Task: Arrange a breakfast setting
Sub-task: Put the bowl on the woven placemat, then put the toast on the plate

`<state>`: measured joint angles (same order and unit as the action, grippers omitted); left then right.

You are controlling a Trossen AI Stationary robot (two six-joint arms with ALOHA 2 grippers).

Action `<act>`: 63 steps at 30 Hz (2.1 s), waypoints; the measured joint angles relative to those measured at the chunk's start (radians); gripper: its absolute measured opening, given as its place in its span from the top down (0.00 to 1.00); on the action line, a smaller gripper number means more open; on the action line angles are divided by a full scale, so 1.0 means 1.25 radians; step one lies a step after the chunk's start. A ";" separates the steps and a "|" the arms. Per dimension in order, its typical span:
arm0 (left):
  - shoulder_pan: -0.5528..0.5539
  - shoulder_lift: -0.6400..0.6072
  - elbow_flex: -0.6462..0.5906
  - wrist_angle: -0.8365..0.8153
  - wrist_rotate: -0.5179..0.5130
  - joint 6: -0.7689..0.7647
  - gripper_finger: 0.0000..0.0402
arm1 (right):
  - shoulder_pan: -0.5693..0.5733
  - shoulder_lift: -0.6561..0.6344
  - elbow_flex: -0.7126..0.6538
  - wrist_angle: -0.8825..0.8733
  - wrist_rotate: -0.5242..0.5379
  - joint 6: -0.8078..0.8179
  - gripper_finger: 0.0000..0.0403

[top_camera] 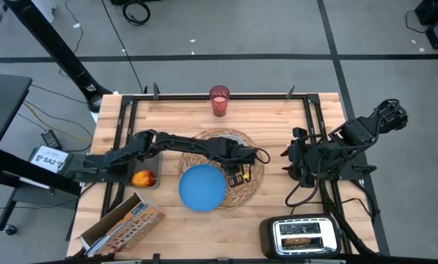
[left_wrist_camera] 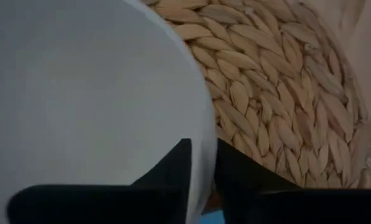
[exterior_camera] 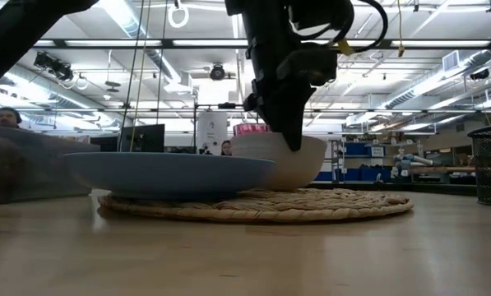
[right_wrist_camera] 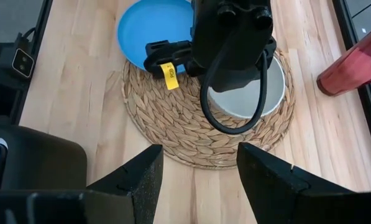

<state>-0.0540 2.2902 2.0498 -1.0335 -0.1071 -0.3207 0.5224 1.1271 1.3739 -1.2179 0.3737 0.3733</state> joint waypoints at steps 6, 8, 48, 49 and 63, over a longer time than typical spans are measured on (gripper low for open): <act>0.009 -0.004 0.000 -0.047 -0.001 0.001 0.68 | 0.000 0.000 0.000 -0.001 0.001 -0.001 0.48; 0.009 -0.013 0.000 -0.062 0.000 -0.003 0.65 | 0.000 0.000 0.000 -0.001 0.002 -0.001 0.48; -0.345 -0.360 0.046 0.220 -0.109 -0.038 0.61 | 0.442 0.402 0.408 -0.038 -0.067 0.444 0.48; -0.352 -0.358 0.046 0.220 -0.118 -0.033 0.61 | 0.455 0.418 0.409 -0.050 -0.067 0.459 0.48; -0.383 -0.346 0.044 0.268 -0.191 -0.039 0.61 | 0.458 0.575 0.409 -0.198 -0.102 0.585 0.48</act>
<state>-0.5331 1.8571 2.1054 -0.6986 -0.3461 -0.3694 1.0945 1.8464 1.8851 -1.4655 0.2456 1.1043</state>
